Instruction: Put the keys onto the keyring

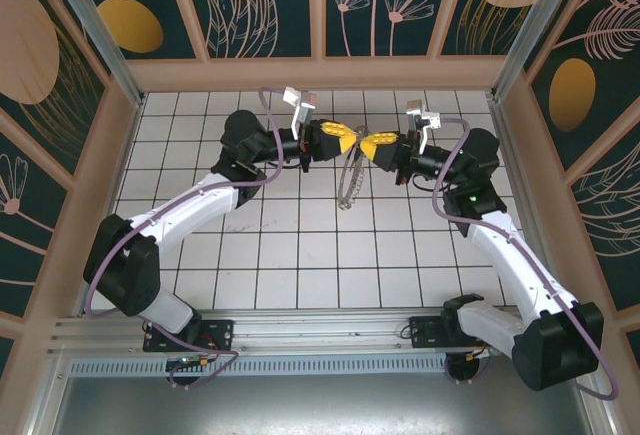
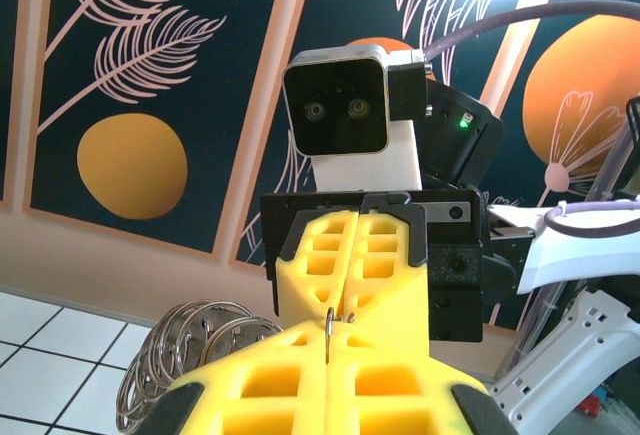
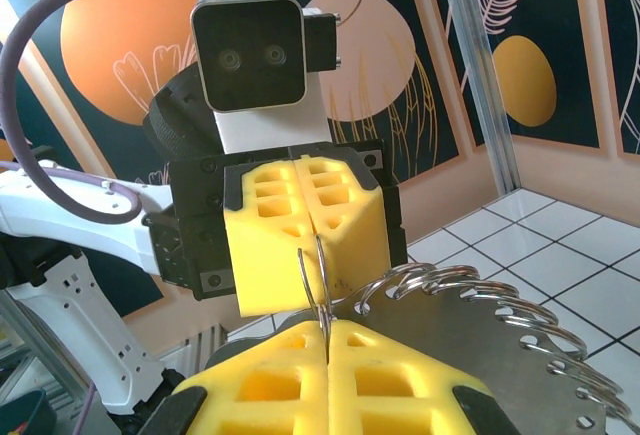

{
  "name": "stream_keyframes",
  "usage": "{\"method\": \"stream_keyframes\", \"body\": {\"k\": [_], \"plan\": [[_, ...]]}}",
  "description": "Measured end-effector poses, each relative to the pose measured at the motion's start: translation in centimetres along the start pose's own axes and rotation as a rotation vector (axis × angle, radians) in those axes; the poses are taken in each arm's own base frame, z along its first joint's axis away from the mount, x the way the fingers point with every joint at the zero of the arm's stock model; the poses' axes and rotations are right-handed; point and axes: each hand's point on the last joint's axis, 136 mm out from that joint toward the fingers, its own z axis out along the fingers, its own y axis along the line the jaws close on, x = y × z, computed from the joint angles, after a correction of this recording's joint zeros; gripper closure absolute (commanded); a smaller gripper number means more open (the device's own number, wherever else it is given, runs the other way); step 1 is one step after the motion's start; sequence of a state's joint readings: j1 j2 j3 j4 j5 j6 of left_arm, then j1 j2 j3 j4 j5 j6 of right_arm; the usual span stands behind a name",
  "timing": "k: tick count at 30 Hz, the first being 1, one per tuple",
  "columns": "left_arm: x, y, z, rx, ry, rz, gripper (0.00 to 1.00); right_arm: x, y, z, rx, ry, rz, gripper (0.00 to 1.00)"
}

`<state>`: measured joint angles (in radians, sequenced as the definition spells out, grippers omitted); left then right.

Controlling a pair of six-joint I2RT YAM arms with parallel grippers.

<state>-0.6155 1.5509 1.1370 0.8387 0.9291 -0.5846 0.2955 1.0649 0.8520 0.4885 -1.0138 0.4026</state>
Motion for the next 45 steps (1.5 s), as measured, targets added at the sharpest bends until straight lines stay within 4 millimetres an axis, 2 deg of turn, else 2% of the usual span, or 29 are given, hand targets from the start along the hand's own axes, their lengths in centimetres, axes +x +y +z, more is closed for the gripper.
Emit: {"method": "stream_keyframes", "body": {"k": [6,15,21,22,23,24,30,38,45], "plan": [[-0.2,-0.3,-0.2,0.008,-0.038,-0.032,1.0,0.2,0.3,0.2,-0.03,0.008,-0.007,1.0],[-1.0,-0.4,-0.4,0.026,-0.085,-0.067,1.0,1.3,0.6,1.8,-0.095,0.049,0.006,1.0],[-1.1,-0.4,-0.4,0.03,-0.093,-0.076,1.0,1.4,0.6,1.9,-0.095,0.058,-0.008,0.99],[-1.1,-0.4,-0.4,0.029,-0.093,-0.079,1.0,1.4,0.6,1.9,-0.094,0.059,-0.007,0.92],[-1.1,-0.3,-0.4,0.029,-0.093,-0.081,1.0,1.4,0.5,1.9,-0.091,0.058,-0.007,0.78],[-1.1,-0.3,-0.3,0.028,-0.094,-0.082,1.0,1.3,0.4,1.8,-0.086,0.056,-0.006,0.7],[-3.1,-0.3,-0.8,0.006,-0.182,-0.025,1.0,2.3,-0.9,0.3,-0.021,0.066,0.063,0.6],[-3.6,-0.3,-0.9,0.0,-0.204,-0.011,1.0,-0.5,1.0,-0.9,0.003,-0.024,0.009,0.57],[-3.7,-0.3,-0.9,0.002,-0.206,-0.008,1.0,-3.3,1.3,-0.9,0.027,-0.145,-0.021,0.57]]}}
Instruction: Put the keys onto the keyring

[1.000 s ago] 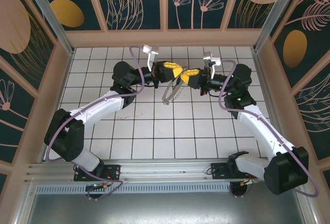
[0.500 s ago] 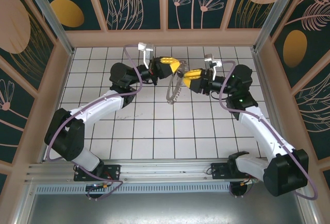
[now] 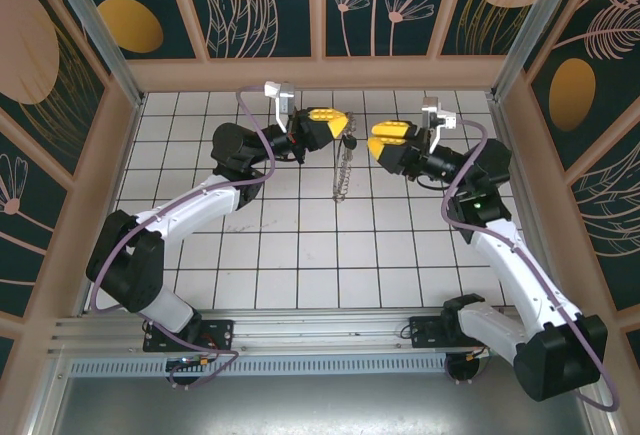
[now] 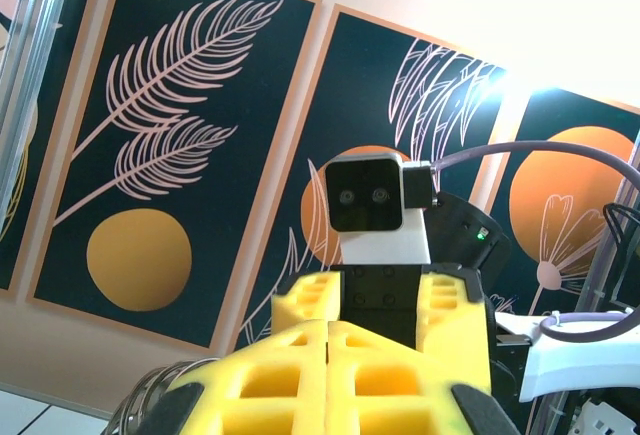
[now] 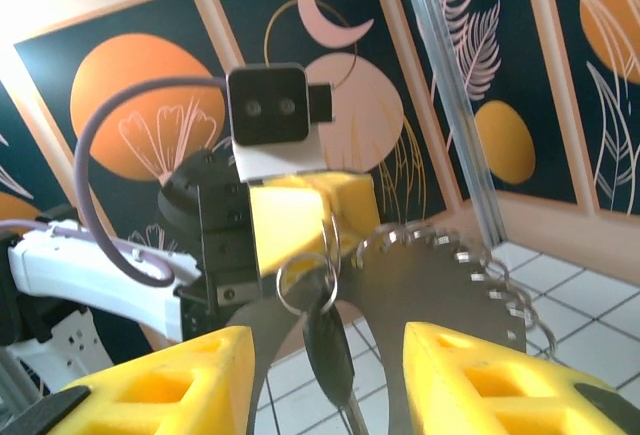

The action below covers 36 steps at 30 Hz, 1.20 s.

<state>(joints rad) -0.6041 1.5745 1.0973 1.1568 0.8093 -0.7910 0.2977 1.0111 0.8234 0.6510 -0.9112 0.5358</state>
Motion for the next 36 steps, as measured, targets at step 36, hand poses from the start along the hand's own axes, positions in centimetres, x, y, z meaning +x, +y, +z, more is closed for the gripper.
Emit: {"method": "stream_keyframes", "body": {"k": [36], "plan": [[-0.1,0.1,0.3,0.002,-0.034,-0.038,1.0,0.6,-1.3,4.4,-0.082,-0.133,0.082,0.75]]}}
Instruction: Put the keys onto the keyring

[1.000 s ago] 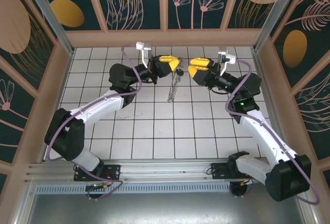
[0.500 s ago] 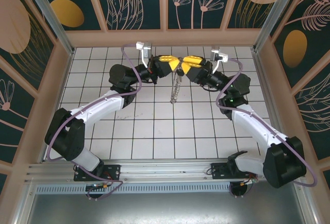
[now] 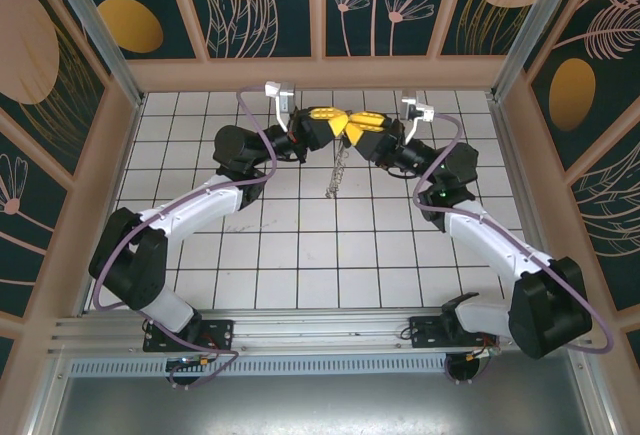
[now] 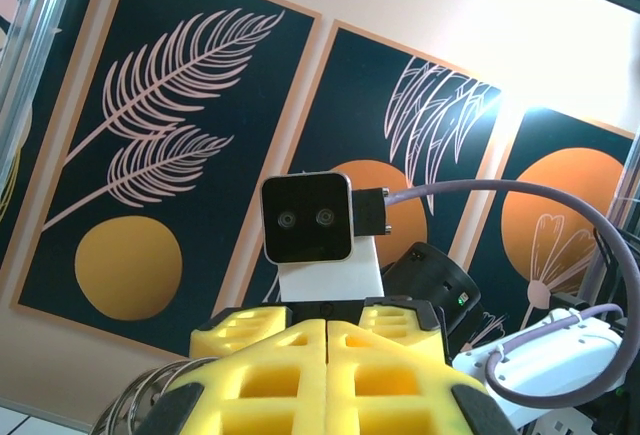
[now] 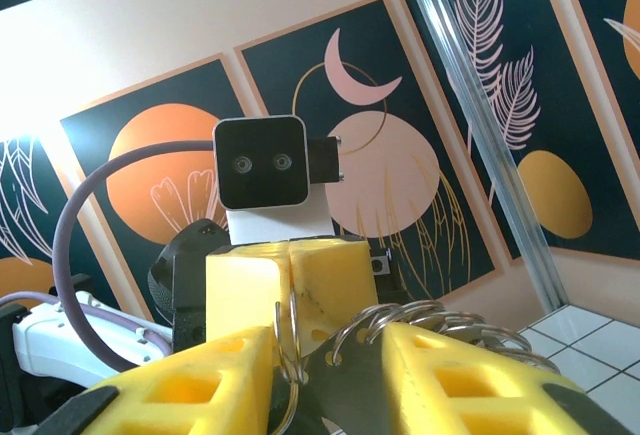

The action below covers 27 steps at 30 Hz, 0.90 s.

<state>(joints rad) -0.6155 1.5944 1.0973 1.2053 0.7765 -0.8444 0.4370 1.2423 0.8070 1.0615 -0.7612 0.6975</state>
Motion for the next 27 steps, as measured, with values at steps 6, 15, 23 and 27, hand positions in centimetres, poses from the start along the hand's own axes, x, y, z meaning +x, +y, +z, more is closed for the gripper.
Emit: {"method": "stream_keyframes", "body": {"k": [6,15,23,27], "plan": [[-0.4,0.6,-0.1,-0.022,-0.027,-0.001,1.0,-0.2,0.1,0.4,-0.016,-0.001,0.002,1.0],[-0.6,1.5,0.1,-0.062,-0.022,0.019,0.71,-0.3,-0.7,0.5,0.017,0.027,-0.023,1.0],[-1.5,1.5,0.2,-0.162,0.091,0.142,0.55,0.5,-3.1,-0.9,0.1,0.157,-0.037,1.0],[-2.7,2.1,-0.2,-0.198,0.137,0.219,0.52,-0.1,-3.8,-1.7,0.115,0.215,-0.068,1.0]]}}
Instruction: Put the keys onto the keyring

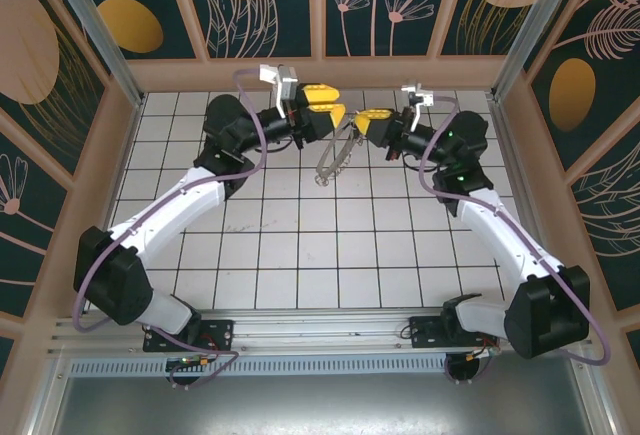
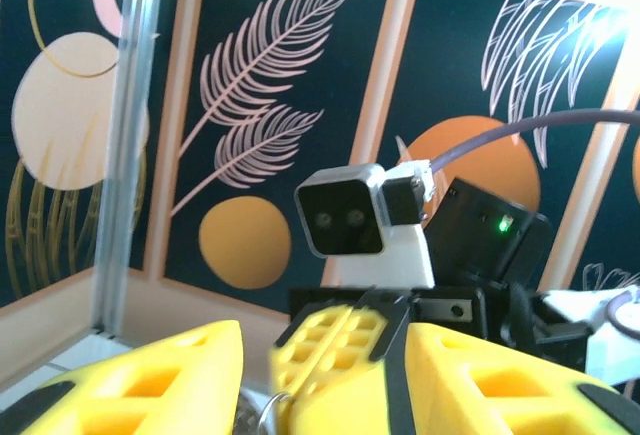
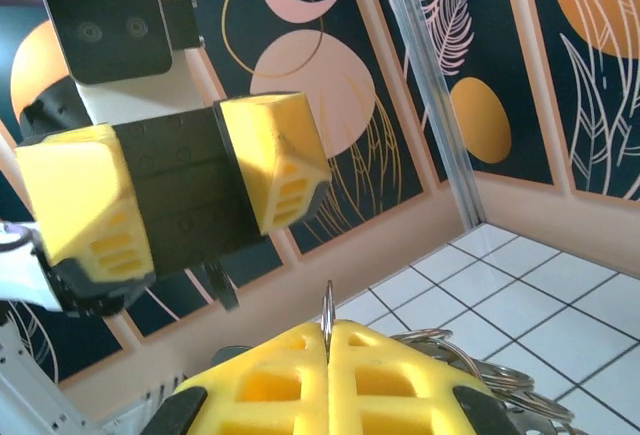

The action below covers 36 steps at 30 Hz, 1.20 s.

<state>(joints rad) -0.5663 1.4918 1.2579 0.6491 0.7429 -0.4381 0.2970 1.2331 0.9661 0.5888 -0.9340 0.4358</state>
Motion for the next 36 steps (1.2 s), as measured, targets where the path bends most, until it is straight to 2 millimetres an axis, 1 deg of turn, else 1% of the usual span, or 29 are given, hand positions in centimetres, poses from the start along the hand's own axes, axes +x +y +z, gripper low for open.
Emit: {"method": "stream_keyframes", "body": {"k": [2,5,10,13,17,20,24,32,36], "plan": [[0.1,0.7,-0.3,-0.015,0.038,0.022,0.52,-0.2,-0.3,-0.5,0.005,0.03,-0.018,1.0],[0.7,1.6,-0.4,-0.018,0.102,0.043,0.53,-0.5,-0.2,-0.8,-0.004,0.074,-0.047,1.0],[2.2,2.3,0.3,0.03,0.196,0.054,0.56,-0.9,0.2,-0.5,-0.043,0.136,-0.087,1.0],[3.4,2.3,0.5,0.07,0.246,0.038,0.57,0.0,-0.3,-0.3,-0.059,0.172,-0.068,1.0],[4.4,2.3,0.8,0.112,0.285,0.02,0.57,1.6,-1.3,-0.1,-0.069,0.212,-0.02,1.0],[4.9,2.1,0.8,0.136,0.303,0.005,0.57,2.2,-1.6,0.0,-0.074,0.228,0.004,1.0],[5.4,2.0,0.9,0.16,0.316,-0.01,0.57,2.2,-1.5,-0.1,-0.081,0.23,0.006,1.0],[7.0,2.7,1.1,0.175,0.34,-0.051,0.57,2.2,-1.5,-0.1,-0.081,0.23,0.005,1.0],[7.0,2.7,1.1,0.179,0.341,-0.065,0.57,2.2,-1.4,-0.1,-0.084,0.231,0.006,1.0]]}}
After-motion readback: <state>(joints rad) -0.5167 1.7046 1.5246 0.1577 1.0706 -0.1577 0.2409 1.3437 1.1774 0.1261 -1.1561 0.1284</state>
